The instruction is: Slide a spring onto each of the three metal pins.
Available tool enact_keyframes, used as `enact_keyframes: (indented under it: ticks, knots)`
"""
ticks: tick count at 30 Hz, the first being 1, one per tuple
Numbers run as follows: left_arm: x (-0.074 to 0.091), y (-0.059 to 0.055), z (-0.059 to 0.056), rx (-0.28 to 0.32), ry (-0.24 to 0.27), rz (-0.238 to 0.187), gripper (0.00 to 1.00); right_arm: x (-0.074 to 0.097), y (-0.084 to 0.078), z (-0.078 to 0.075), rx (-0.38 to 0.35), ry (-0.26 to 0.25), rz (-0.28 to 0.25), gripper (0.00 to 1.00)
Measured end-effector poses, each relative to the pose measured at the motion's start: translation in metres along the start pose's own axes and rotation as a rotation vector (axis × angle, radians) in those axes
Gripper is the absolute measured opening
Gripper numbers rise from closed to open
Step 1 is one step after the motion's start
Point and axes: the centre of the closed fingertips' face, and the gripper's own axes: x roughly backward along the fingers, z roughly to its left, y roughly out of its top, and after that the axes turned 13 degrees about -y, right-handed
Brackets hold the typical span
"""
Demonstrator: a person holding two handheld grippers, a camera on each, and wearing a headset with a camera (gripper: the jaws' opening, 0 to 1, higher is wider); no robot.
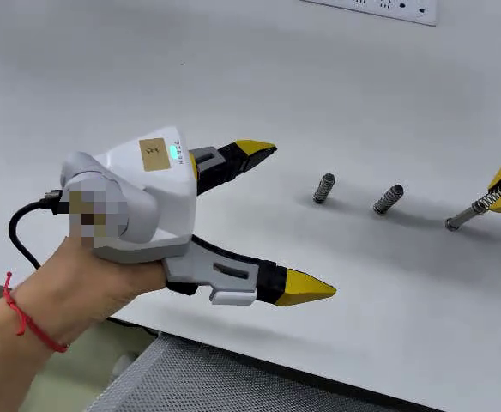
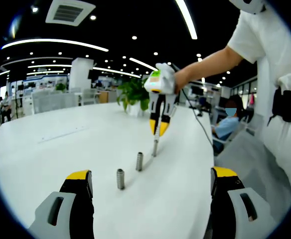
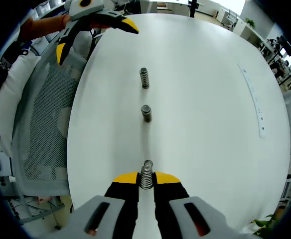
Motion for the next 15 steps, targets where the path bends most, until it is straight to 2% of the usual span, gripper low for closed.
enact_keyframes:
  ticks: [9,15]
  knots:
    - [0.0,0.0,0.0,0.001,-0.001,-0.002,1.0,-0.006,-0.001,0.002,0.004,-0.004,-0.001,0.12]
    - [0.0,-0.001,0.0,0.003,-0.002,-0.001,1.0,-0.017,-0.004,0.003,0.0,-0.006,-0.004,0.12]
